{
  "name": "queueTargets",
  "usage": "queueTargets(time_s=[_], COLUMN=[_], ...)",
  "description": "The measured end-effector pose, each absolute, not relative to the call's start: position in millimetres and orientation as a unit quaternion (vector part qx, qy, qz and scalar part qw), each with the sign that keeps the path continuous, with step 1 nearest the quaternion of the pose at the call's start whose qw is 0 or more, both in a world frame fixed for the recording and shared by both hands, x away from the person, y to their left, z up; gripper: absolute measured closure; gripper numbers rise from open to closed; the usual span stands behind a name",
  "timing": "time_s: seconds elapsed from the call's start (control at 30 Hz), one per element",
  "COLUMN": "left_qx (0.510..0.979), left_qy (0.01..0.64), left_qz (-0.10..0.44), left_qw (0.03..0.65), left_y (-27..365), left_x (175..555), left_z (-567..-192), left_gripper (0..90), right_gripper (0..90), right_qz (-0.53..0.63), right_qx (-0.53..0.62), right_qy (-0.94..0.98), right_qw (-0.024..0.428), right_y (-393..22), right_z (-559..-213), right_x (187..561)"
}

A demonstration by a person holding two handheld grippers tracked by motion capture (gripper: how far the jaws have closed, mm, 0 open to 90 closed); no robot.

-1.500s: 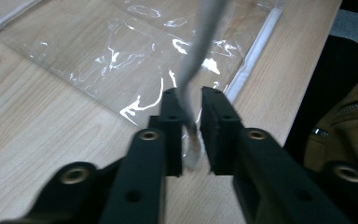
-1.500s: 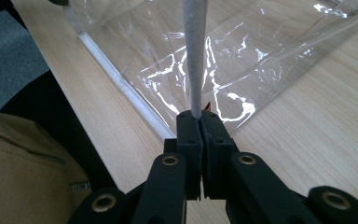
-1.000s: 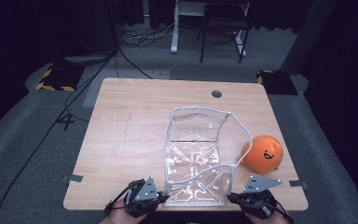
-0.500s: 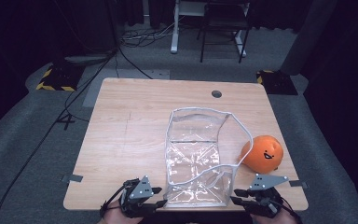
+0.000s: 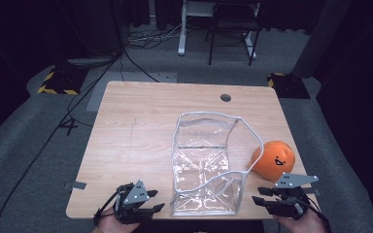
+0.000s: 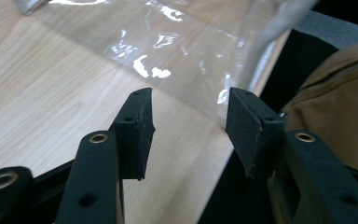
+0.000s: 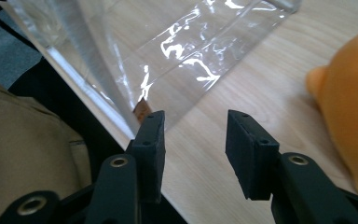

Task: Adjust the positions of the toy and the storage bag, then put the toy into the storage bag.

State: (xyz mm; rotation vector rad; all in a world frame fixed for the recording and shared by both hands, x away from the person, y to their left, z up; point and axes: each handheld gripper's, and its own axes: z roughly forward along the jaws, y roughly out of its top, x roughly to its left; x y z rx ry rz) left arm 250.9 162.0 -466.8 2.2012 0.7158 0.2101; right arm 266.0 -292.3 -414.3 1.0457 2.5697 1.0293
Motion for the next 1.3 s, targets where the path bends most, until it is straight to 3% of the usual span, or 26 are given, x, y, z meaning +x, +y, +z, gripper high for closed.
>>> queueTargets(time_s=[1.3], left_qx=[0.853], left_qy=[0.348], left_qz=[0.112], left_qw=[0.372], left_y=[206], left_x=[292], left_z=[-499], left_gripper=[50.6], right_gripper=[57.7], right_qz=[0.336], right_qx=[0.413], right_qy=[0.829], right_qw=[0.174], right_y=[-345], right_z=[-350], right_x=[340])
